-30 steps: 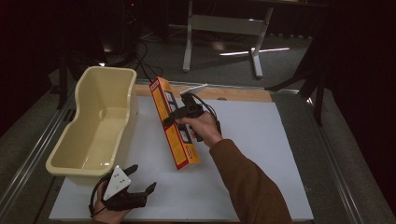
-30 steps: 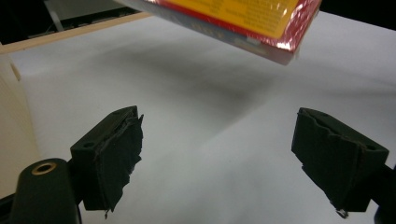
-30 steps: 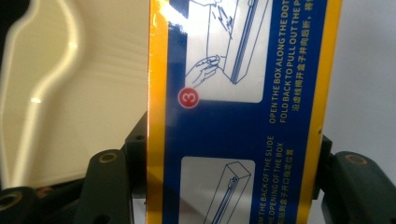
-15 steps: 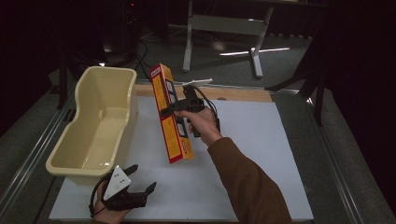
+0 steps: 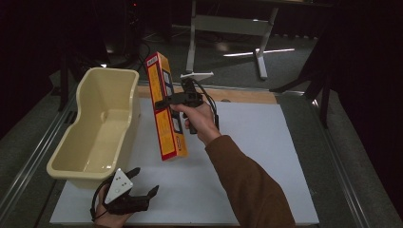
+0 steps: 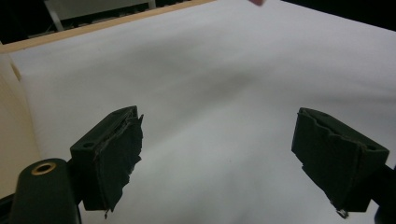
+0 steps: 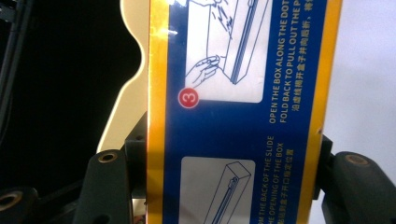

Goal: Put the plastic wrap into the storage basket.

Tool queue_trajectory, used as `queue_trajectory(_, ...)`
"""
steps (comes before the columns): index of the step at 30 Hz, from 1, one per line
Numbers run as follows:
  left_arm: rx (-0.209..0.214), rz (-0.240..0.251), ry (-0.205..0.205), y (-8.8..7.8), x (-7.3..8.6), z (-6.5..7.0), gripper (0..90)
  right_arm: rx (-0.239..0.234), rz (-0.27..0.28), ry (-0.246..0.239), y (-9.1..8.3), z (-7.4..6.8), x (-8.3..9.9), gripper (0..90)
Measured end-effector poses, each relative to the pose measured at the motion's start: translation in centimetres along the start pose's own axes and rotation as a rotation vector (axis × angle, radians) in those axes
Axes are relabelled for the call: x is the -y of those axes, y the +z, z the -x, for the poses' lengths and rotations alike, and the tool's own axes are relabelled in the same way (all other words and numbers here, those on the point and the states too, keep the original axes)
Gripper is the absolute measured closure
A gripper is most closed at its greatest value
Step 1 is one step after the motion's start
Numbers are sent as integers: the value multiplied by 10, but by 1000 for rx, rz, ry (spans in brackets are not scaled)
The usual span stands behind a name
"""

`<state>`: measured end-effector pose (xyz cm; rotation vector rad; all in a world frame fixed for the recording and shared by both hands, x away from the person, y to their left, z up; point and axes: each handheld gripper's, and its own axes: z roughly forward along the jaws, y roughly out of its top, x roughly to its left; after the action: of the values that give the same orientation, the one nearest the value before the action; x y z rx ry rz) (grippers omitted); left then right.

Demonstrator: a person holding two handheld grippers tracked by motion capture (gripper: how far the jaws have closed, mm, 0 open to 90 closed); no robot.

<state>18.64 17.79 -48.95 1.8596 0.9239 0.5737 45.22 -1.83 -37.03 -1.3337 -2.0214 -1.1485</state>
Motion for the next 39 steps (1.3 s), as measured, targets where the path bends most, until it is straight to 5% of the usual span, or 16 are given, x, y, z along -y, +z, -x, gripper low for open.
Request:
queue_trajectory(23,3,0,4,-1,0,1,158,-93,31,30,13,-38,-6,398)
queue_trajectory(39,2,5,3,-1,0,1,158,-107,50,38,20,-55,-6,398)
